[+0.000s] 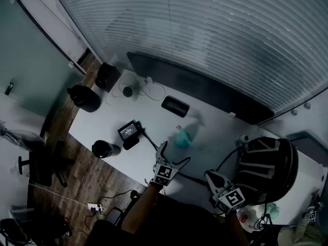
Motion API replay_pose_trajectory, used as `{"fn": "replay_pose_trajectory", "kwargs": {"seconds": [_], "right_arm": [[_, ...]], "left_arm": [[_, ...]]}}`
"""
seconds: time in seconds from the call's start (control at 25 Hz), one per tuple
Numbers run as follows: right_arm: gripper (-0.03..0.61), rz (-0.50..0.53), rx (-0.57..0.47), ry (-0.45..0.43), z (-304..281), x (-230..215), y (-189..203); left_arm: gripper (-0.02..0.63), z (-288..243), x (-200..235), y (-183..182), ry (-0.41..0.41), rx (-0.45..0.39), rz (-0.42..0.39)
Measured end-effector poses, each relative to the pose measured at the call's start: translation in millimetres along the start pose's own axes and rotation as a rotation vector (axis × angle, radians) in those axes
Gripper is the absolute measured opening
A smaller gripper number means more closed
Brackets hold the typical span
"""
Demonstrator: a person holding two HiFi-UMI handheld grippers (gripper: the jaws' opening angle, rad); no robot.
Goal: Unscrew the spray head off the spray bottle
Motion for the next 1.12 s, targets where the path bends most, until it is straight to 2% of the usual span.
{"fn": "replay_pose_trajectory", "kwargs": {"seconds": [0.12,0.36,0.52,0.56,0.6,0.68,0.8,1.04,1.12], "right_arm": [[-0.003,-0.009,-0.004,0.01,-4,1,-1],[-0.003,-0.004,-0.009,0.011,-4,4,-4],[-0.003,-0.007,-0.001,0.022,-2,8,-2],[-0.003,-0.006,-0.002,0.023,-3,7,-2],[-0.003,-0.005,-0.004,0.023,-4,6,-1],[-0.003,-0.009,-0.008,0.024,-5,6,1],[-0.003,-0.023,-0.01,0.03,-5,7,2],[-0.003,-0.017,-0.015,0.026,-11,7,-1],[-0.003,-0.002,-0.013,0.023,-14,8,-3]], "left_arm": [[0.588,-14,10,3,-0.011,0.009,0.007],[0.589,-33,16,13,-0.008,0.033,0.034],[0.588,-53,22,20,-0.043,0.076,0.02],[0.567,-60,24,21,-0.069,0.097,-0.001],[0.365,-66,27,21,-0.099,0.11,-0.014],[0.35,-70,28,22,-0.127,0.112,0.012],[0.348,-64,26,19,-0.102,0.105,0.033],[0.348,-43,24,10,-0.082,0.13,0.031],[0.348,-31,17,8,-0.071,0.161,-0.006]]}}
Point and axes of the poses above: the fingertips, and each gripper's own axes: z backward along the fingers, x to its left, y out of its underside, the point moved 9 cm from there along z, backward along the fingers, and after that the axes turned 13 degrees about -z, right-handed, at the moved point
